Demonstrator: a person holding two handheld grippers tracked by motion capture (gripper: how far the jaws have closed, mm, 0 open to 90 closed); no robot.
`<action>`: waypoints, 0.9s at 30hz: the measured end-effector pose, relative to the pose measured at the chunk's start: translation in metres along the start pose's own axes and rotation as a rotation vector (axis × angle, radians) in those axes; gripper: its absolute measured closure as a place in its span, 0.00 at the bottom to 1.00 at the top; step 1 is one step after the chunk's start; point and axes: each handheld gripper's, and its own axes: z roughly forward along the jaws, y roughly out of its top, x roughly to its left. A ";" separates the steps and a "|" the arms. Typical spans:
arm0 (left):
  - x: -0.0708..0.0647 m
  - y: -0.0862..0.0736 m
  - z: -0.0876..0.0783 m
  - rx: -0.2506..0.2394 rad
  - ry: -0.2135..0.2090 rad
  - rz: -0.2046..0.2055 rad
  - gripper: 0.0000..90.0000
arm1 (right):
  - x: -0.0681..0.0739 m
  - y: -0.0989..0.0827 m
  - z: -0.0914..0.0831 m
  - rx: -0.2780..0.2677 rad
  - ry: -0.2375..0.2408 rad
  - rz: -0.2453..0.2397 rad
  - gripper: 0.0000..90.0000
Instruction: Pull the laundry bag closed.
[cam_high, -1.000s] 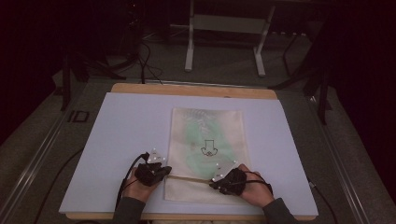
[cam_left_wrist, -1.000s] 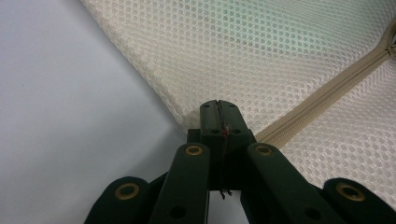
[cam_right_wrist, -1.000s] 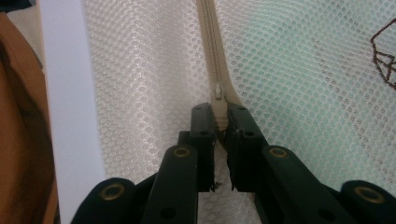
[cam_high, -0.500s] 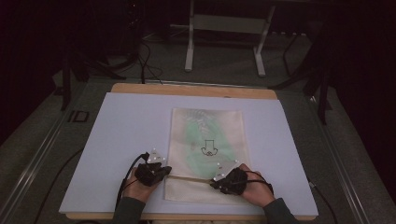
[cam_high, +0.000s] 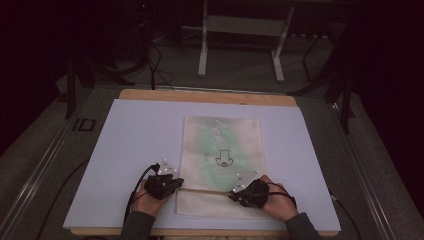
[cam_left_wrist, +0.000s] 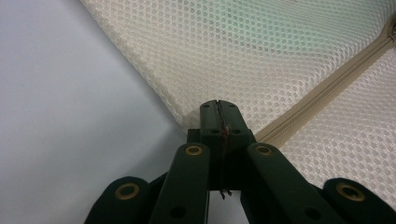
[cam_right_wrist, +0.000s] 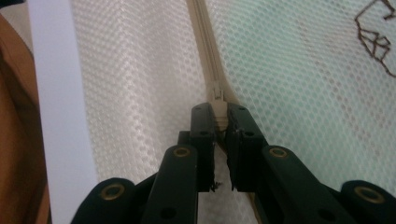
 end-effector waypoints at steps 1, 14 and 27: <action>0.000 0.000 0.000 0.000 0.000 -0.001 1.00 | -0.001 -0.001 0.000 -0.006 0.001 -0.005 0.92; 0.000 0.000 0.000 0.000 0.000 -0.002 1.00 | -0.004 -0.010 -0.007 -0.004 -0.010 0.014 0.92; 0.000 0.000 0.000 -0.001 0.001 -0.003 1.00 | -0.005 -0.014 -0.010 -0.001 -0.017 0.028 0.92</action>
